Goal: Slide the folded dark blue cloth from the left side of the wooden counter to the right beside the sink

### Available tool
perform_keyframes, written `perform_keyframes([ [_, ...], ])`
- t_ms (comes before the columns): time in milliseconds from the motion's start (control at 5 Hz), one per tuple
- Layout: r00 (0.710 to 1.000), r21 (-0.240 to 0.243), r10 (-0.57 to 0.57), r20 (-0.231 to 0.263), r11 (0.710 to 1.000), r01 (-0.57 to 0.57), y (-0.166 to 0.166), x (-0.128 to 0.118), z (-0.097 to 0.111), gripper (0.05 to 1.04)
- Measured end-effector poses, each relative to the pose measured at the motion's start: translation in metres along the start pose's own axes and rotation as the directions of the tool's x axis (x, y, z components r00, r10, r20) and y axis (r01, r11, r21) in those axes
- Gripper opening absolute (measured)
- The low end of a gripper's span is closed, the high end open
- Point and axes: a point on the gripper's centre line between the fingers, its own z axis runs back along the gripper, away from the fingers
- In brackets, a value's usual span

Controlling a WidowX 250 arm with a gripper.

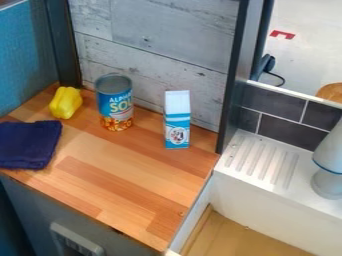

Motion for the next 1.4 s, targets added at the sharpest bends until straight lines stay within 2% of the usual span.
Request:
perform_keyframes([
  [200,0.999,-0.018,-0.007,-0.036,1.0,0.006,-0.003,-0.004,-0.012,1.001],
  [400,0.997,-0.087,-0.073,-0.024,0.994,0.07,-0.013,-0.003,-0.016,1.001],
  [600,0.997,-0.147,-0.073,0.009,0.986,0.074,-0.034,-0.019,-0.037,1.001],
  [800,0.993,-0.12,-0.102,0.059,0.987,0.109,-0.047,-0.009,-0.035,1.001],
  [1000,0.989,-0.067,-0.125,0.081,0.989,0.13,-0.054,-0.004,-0.039,1.001],
  [1200,0.986,-0.04,-0.139,0.09,0.989,0.143,-0.057,0.002,-0.037,1.001],
  [1400,0.981,-0.02,-0.141,0.132,0.989,0.145,-0.054,0.018,-0.027,1.001],
])
